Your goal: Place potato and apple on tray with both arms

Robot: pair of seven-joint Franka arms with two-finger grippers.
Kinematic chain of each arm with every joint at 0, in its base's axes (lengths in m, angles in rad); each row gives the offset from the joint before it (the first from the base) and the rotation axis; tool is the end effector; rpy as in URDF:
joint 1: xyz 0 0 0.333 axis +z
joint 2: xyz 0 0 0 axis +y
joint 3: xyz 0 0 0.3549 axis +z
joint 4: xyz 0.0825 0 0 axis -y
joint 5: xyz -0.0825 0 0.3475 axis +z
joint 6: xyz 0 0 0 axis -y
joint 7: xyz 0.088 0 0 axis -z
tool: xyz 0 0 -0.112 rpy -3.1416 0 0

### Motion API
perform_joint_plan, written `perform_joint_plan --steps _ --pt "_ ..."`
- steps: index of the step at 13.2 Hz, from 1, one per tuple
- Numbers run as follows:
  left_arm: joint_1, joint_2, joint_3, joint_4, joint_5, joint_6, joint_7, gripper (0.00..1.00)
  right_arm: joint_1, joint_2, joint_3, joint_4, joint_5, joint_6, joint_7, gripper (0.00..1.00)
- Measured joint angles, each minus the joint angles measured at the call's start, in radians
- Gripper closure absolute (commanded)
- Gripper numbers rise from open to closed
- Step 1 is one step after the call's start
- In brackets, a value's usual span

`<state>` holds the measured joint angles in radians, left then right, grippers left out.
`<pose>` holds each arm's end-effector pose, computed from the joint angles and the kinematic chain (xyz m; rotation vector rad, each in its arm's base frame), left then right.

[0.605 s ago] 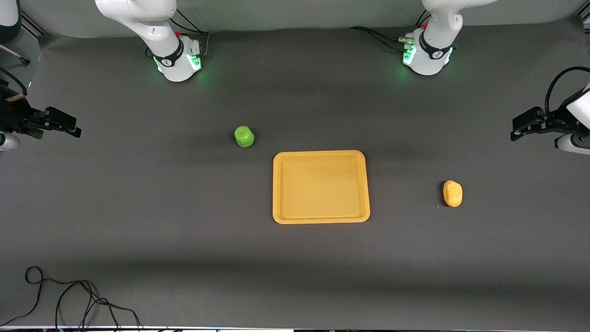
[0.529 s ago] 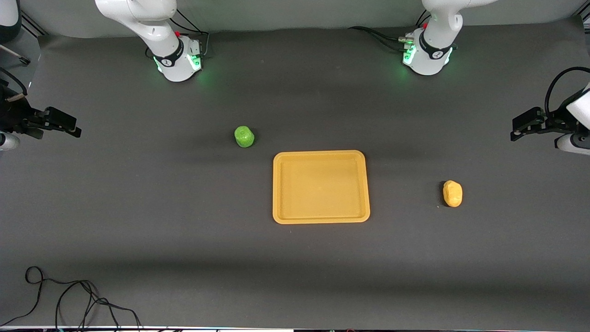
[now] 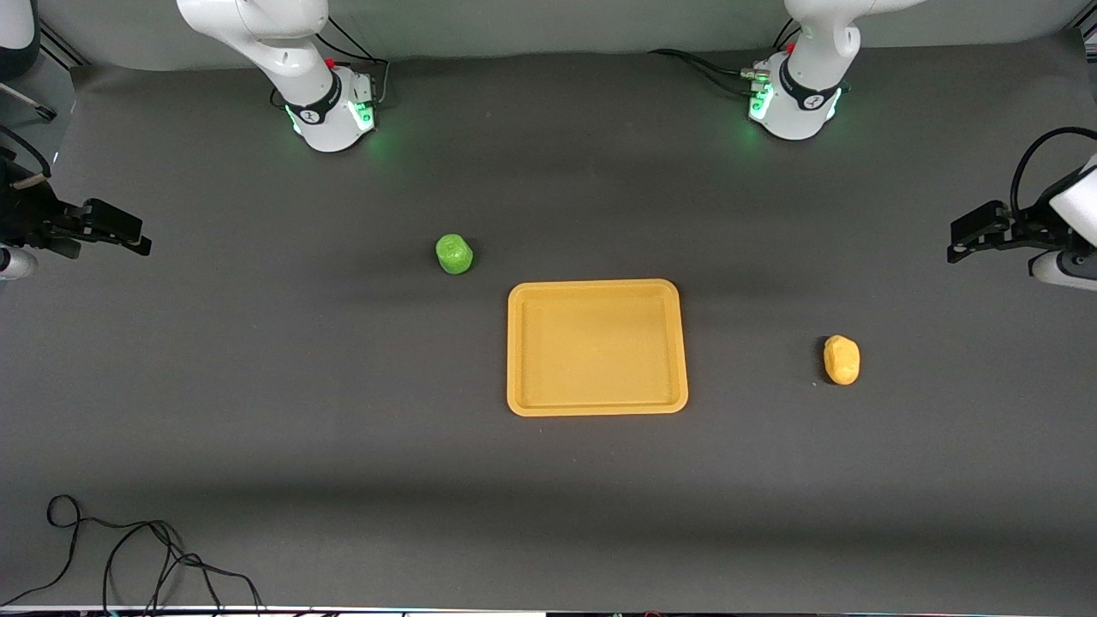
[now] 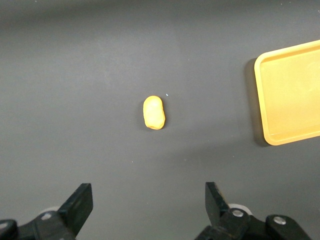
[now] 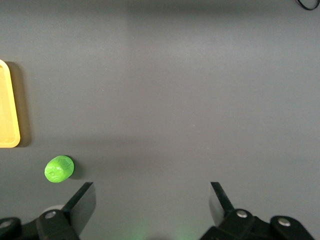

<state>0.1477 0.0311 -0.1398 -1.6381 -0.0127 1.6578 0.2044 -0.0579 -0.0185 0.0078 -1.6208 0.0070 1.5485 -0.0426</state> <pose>0.5340 0.0042 0.6203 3.1086 -0.3045 -0.0144 0.5071 -0.0246 0.6443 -3.1311 0.0118 0.0837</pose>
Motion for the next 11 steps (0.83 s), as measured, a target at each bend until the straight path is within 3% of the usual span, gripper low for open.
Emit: perform_joint_plan --steps 3,6,11 --pt "0.000 0.058 0.000 -0.084 0.002 0.114 0.001 0.00 0.000 0.002 0.000 0.000 0.000 0.000 0.000 0.00" --pt "0.001 0.181 0.001 -0.111 0.015 0.193 0.008 0.00 0.018 0.005 0.000 -0.004 0.004 -0.001 -0.001 0.00" --pt "0.003 0.422 0.002 -0.112 0.037 0.362 0.013 0.00 0.198 -0.020 0.001 -0.081 0.029 0.011 0.154 0.00"
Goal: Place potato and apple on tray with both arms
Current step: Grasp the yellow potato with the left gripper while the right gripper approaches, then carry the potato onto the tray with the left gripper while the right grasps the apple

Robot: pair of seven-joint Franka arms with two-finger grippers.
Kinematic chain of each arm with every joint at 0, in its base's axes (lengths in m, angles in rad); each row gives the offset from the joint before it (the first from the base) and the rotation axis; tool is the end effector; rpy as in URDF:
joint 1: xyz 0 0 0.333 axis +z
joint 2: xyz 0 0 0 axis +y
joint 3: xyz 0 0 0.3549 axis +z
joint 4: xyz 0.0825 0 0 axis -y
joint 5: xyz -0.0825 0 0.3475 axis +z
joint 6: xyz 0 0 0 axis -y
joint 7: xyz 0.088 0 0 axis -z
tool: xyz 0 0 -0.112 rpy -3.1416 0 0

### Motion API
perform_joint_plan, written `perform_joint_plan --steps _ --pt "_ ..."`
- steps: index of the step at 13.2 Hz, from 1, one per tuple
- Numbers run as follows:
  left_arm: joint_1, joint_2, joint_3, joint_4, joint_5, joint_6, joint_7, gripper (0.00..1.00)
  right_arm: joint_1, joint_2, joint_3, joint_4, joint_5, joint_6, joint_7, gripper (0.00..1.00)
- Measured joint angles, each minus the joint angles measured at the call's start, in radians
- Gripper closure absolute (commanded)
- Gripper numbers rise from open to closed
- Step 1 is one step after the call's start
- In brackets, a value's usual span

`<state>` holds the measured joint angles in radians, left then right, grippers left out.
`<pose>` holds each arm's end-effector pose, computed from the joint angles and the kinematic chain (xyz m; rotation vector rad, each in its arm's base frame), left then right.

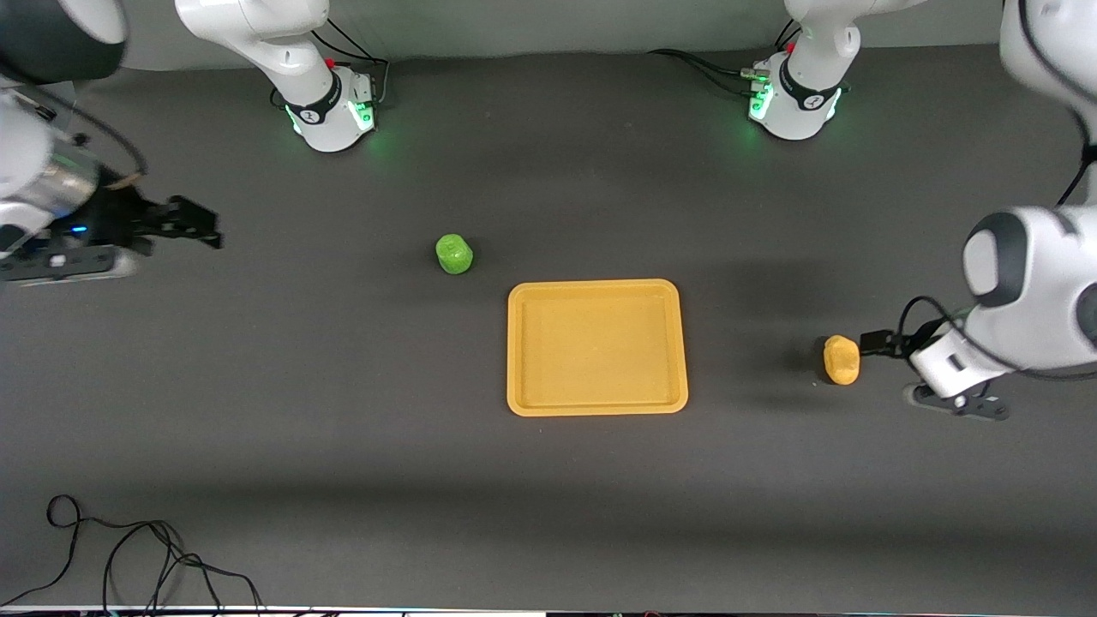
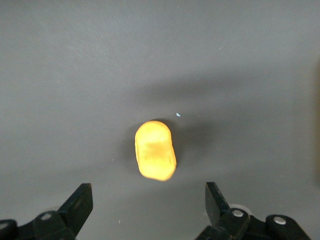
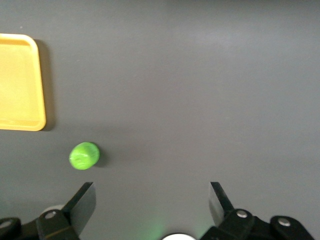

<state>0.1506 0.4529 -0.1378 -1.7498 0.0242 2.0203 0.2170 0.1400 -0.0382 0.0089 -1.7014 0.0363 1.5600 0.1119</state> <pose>0.6245 0.0193 0.3534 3.0531 -0.3191 -0.2649 0.4924 0.0781 0.6205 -3.1144 -0.0553 0.1668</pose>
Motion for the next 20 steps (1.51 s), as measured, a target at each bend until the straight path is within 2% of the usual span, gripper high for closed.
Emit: perform_joint_plan --steps 2,3,5,7,9,11,14,18,20 --pt "0.001 0.081 0.002 -0.004 0.010 0.008 0.000 0.02 0.093 -0.045 0.001 -0.076 0.003 0.043 0.112 0.00" --pt "0.005 0.118 0.003 -0.007 0.010 0.012 0.000 0.12 0.143 -0.073 0.001 -0.118 0.004 0.068 0.174 0.00" --pt "0.020 0.182 0.003 -0.007 0.011 0.022 0.000 0.48 0.250 -0.131 0.002 -0.211 0.005 0.129 0.303 0.00" --pt "0.025 0.208 0.002 -0.004 0.010 0.032 0.000 0.76 0.367 -0.179 0.002 -0.313 0.006 0.209 0.440 0.00" --pt "0.025 0.198 -0.003 0.017 0.007 0.017 -0.007 0.99 0.463 -0.218 0.003 -0.416 0.006 0.296 0.550 0.00" --pt "0.023 0.172 -0.014 0.064 0.002 -0.064 -0.039 1.00 0.517 -0.242 0.003 -0.485 0.005 0.342 0.603 0.00" --pt "0.007 0.135 -0.065 0.154 -0.036 -0.171 -0.184 0.99 0.520 -0.252 -0.004 -0.543 -0.006 0.402 0.606 0.00" --pt "-0.046 0.124 -0.231 0.179 -0.090 -0.150 -0.528 0.94 0.519 -0.217 -0.006 -0.721 -0.009 0.668 0.606 0.00" --pt "-0.144 0.135 -0.260 0.173 -0.092 -0.107 -0.688 0.91 0.520 -0.139 -0.006 -0.769 -0.009 0.797 0.609 0.00"
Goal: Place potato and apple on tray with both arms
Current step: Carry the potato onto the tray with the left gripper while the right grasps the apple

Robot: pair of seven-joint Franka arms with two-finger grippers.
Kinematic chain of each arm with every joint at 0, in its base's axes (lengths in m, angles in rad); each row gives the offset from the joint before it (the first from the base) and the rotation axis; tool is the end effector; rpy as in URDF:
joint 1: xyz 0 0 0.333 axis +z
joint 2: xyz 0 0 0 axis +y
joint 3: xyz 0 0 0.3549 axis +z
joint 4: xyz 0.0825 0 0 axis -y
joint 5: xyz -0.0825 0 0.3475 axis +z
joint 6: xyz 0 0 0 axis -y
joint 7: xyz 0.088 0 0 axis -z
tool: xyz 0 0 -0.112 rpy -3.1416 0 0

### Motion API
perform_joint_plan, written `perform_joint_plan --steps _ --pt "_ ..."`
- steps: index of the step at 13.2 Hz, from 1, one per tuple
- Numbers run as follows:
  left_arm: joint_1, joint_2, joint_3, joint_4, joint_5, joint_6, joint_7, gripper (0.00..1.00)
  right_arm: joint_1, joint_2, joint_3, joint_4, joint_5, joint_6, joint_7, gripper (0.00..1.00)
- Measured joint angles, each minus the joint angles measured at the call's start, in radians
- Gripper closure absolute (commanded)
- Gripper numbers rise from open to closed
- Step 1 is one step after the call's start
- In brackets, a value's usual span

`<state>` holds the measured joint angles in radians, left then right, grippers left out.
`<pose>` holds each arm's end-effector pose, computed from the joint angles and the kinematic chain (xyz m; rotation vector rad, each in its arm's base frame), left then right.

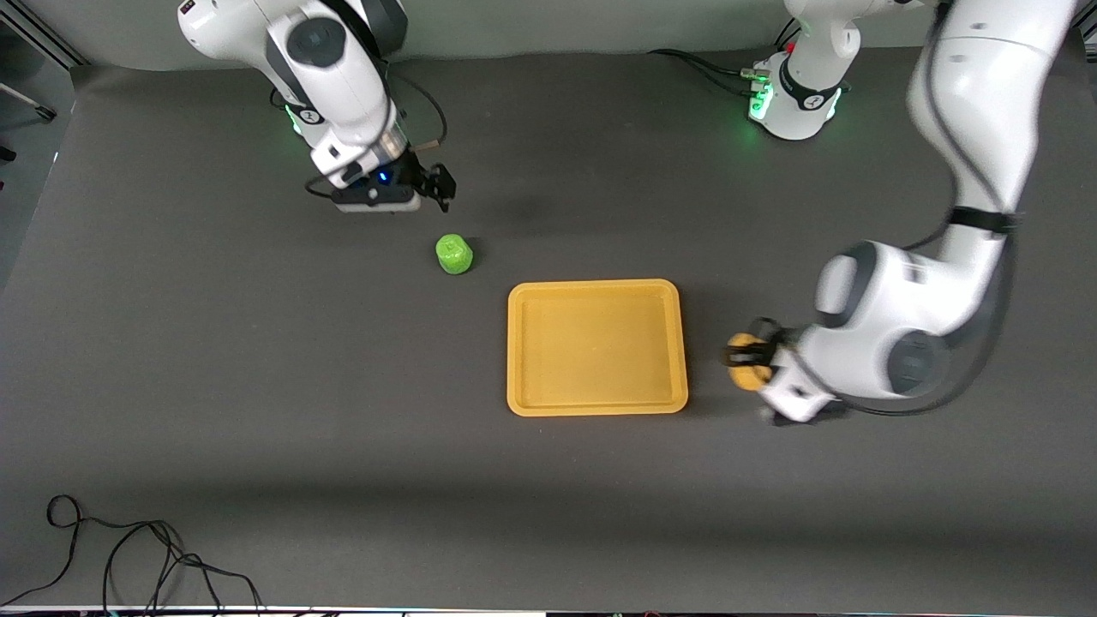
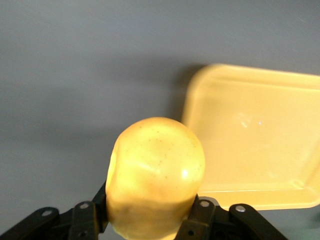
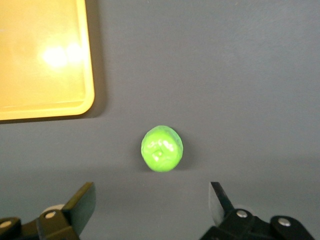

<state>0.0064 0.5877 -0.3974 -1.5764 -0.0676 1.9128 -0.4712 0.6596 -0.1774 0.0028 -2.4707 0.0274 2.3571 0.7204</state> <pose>0.6212 -0.2138 0.3514 2.9290 0.2167 -0.4564 0.3378 0.2641 0.4228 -3.0831 0.1185 -0.0567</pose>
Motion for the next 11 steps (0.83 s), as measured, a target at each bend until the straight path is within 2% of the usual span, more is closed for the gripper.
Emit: perform_joint_plan --steps 3,4,7,8,9,10,11 --pt "-0.130 0.044 -0.001 -0.023 0.000 0.023 -0.144 0.89 0.001 0.135 0.000 -0.022 0.000 0.163 0.006 0.00" --pt "-0.146 0.062 0.000 -0.038 0.000 0.045 -0.165 0.83 0.001 0.170 0.000 -0.033 0.000 0.214 0.006 0.00" --pt "-0.152 0.100 0.001 -0.077 0.000 0.126 -0.174 0.80 0.001 0.258 0.000 -0.049 0.000 0.323 0.007 0.00" --pt "-0.152 0.106 0.003 -0.079 0.000 0.131 -0.174 0.68 0.002 0.287 0.000 -0.051 0.000 0.356 0.007 0.00" --pt "-0.152 0.107 0.005 -0.079 0.000 0.132 -0.174 0.38 0.005 0.316 0.001 -0.052 0.000 0.383 0.007 0.00" --pt "-0.152 0.107 0.007 -0.078 0.000 0.133 -0.174 0.17 0.015 0.343 0.001 -0.052 0.000 0.401 0.007 0.00" --pt "-0.152 0.108 0.008 -0.078 0.000 0.135 -0.174 0.13 0.028 0.363 0.001 -0.052 0.000 0.412 0.008 0.00"
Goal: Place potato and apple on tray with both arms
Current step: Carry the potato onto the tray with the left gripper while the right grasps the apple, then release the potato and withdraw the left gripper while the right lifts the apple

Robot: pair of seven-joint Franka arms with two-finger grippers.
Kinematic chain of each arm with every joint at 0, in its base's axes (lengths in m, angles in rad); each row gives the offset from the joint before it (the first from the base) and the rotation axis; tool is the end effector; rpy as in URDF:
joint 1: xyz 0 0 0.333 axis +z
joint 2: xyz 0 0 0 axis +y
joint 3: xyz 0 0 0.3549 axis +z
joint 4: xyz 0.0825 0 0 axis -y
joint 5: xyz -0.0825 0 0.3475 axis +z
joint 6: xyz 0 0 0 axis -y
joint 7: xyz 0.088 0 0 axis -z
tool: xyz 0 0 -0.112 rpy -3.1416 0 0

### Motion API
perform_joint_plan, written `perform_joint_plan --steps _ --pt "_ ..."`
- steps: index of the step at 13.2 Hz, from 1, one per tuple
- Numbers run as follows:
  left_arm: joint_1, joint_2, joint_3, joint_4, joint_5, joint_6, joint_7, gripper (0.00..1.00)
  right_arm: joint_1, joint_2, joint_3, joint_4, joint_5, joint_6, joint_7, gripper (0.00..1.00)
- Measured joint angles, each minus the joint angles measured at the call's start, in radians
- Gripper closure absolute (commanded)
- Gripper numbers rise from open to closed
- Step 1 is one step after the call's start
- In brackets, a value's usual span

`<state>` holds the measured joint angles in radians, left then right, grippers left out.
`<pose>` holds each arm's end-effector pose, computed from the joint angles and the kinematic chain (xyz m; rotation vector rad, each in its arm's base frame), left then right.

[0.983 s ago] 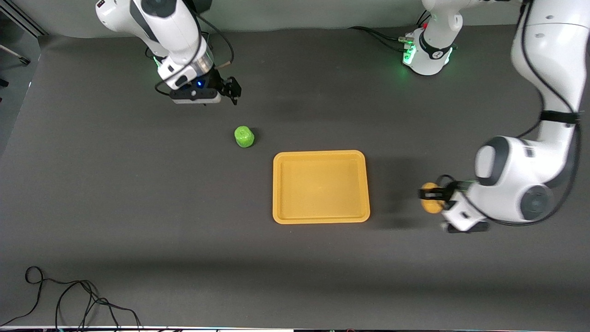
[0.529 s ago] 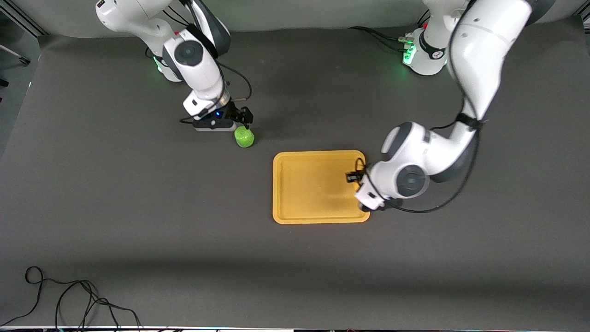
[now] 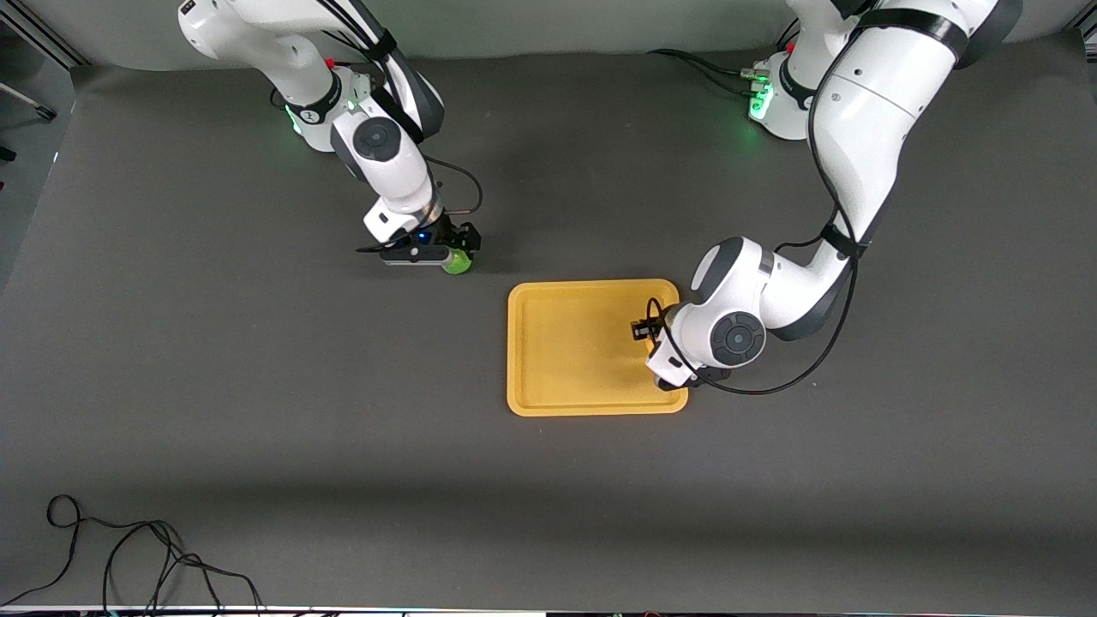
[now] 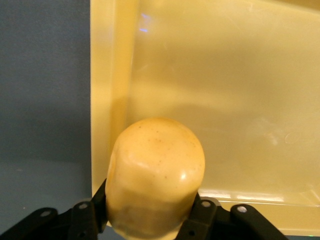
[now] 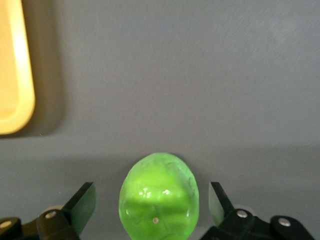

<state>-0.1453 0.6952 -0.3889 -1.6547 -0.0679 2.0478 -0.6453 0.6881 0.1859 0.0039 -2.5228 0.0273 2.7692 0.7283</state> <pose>0.5757 -0.3025 0.2620 2.9549 0.2989 -0.5792 0.3564 0.2939 0.2792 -3.0915 0.0951 -0.0594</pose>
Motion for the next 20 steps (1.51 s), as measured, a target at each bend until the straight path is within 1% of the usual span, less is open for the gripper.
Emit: perform_joint_plan --steps 2,3,4,5,6,7,9,10,12,13,15,16,18,20 --pt "0.000 0.003 0.000 0.000 0.000 0.009 0.000 0.12 0.017 0.025 0.000 0.000 0.000 0.002 0.005 0.00" --pt "0.000 0.004 0.001 0.000 0.000 0.009 0.000 0.11 0.019 0.034 0.000 0.000 0.000 0.002 0.005 0.07" --pt "0.000 0.005 0.001 0.000 0.000 0.010 0.000 0.08 0.019 0.041 0.000 0.000 0.000 0.002 0.005 0.24" --pt "0.000 0.005 0.001 0.000 0.000 0.010 0.000 0.08 0.019 0.045 -0.001 0.000 0.000 0.002 0.006 0.38" --pt "0.000 0.005 0.001 0.000 0.000 0.010 0.000 0.02 0.019 0.050 -0.002 0.000 0.000 0.002 0.006 0.48" --pt "0.000 0.005 0.002 0.001 0.000 0.010 0.000 0.01 0.019 0.054 -0.003 0.000 0.000 0.003 0.006 0.50" --pt "0.009 -0.004 0.006 0.010 0.001 0.008 0.000 0.00 0.018 0.050 -0.011 0.007 0.000 0.004 0.006 0.50" --pt "0.021 -0.021 0.007 0.019 0.003 -0.001 0.000 0.00 0.018 0.048 -0.025 0.015 0.000 0.004 0.006 0.50" --pt "0.070 -0.092 0.010 0.045 0.035 -0.058 0.006 0.00 0.017 0.024 -0.056 0.044 0.000 -0.029 0.005 0.50" --pt "0.106 -0.139 0.010 0.058 0.065 -0.098 0.028 0.00 0.016 0.003 -0.065 0.067 -0.001 -0.075 0.005 0.50" --pt "0.179 -0.246 0.013 0.069 0.091 -0.169 0.136 0.00 0.015 -0.052 -0.071 0.139 -0.001 -0.205 0.005 0.50" --pt "0.211 -0.298 0.015 0.069 0.094 -0.195 0.201 0.00 0.014 -0.077 -0.075 0.194 -0.001 -0.296 0.005 0.50" --pt "0.289 -0.394 0.017 0.068 0.095 -0.285 0.383 0.00 0.013 -0.108 -0.087 0.361 -0.002 -0.526 0.005 0.50" --pt "0.375 -0.483 0.019 0.068 0.094 -0.395 0.561 0.00 0.010 -0.110 -0.091 0.548 -0.002 -0.705 0.005 0.50"
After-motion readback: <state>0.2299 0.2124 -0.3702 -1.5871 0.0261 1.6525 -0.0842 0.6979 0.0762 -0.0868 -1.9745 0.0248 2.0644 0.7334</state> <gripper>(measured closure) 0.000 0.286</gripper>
